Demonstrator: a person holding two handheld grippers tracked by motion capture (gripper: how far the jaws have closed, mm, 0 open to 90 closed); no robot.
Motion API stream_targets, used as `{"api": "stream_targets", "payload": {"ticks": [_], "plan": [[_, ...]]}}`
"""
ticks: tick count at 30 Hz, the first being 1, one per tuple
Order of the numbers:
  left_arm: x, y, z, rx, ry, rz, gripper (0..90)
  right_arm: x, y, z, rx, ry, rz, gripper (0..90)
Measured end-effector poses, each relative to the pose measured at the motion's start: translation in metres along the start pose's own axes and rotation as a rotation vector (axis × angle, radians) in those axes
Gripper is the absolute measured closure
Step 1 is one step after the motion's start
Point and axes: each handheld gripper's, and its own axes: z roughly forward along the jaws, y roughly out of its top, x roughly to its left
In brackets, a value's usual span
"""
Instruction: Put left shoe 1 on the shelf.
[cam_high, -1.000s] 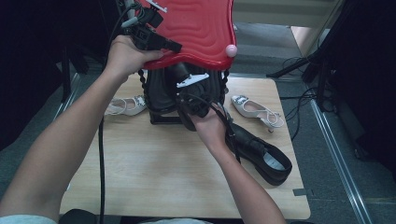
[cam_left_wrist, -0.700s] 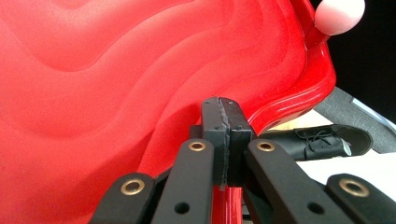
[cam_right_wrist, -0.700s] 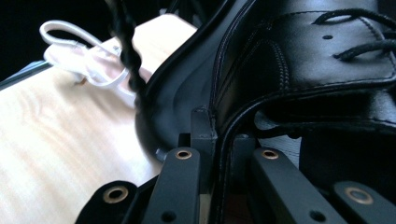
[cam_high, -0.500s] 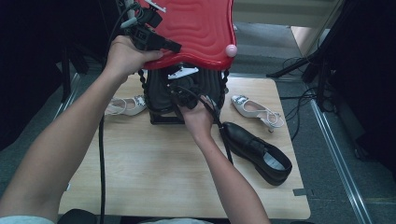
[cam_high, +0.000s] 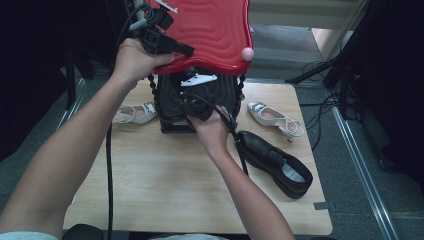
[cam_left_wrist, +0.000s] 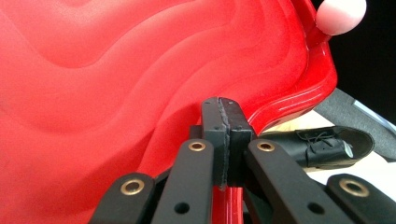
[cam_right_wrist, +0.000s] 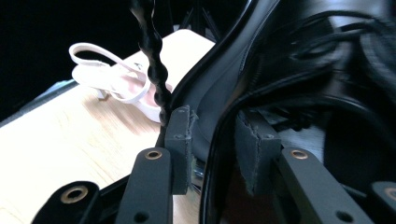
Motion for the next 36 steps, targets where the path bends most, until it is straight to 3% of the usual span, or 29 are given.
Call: {"api": "stream_targets", "payload": {"ticks": [5,8,11,16,20,25,36], "plan": [[0.0,0.0,0.0,0.001,0.001,-0.003,90.0,-0.004,-0.004,-0.017,0.011,0.067,0.025,72.8],[0.0,0.0,0.0,0.003,0.003,-0.003,90.0,-0.005,-0.011,-0.033,0.024,0.129,0.032,82.2],[0.0,0.0,0.0,0.002,0.003,-0.004,90.0,-0.006,-0.019,-0.041,0.06,0.165,0.02,89.6],[0.0,0.001,0.0,0.005,0.003,-0.004,90.0,-0.008,-0.035,-0.046,0.103,0.204,-0.005,90.0],[0.001,0.0,0.0,0.004,-0.003,-0.005,90.0,-0.013,-0.049,-0.046,0.139,0.191,-0.024,90.0],[0.0,0.0,0.0,0.003,-0.004,-0.006,90.0,-0.024,-0.059,-0.043,0.169,0.174,0.0,90.0],[0.001,0.0,-0.001,0.007,0.0,-0.014,90.0,-0.027,-0.055,-0.038,0.159,0.2,0.001,90.0]]}}
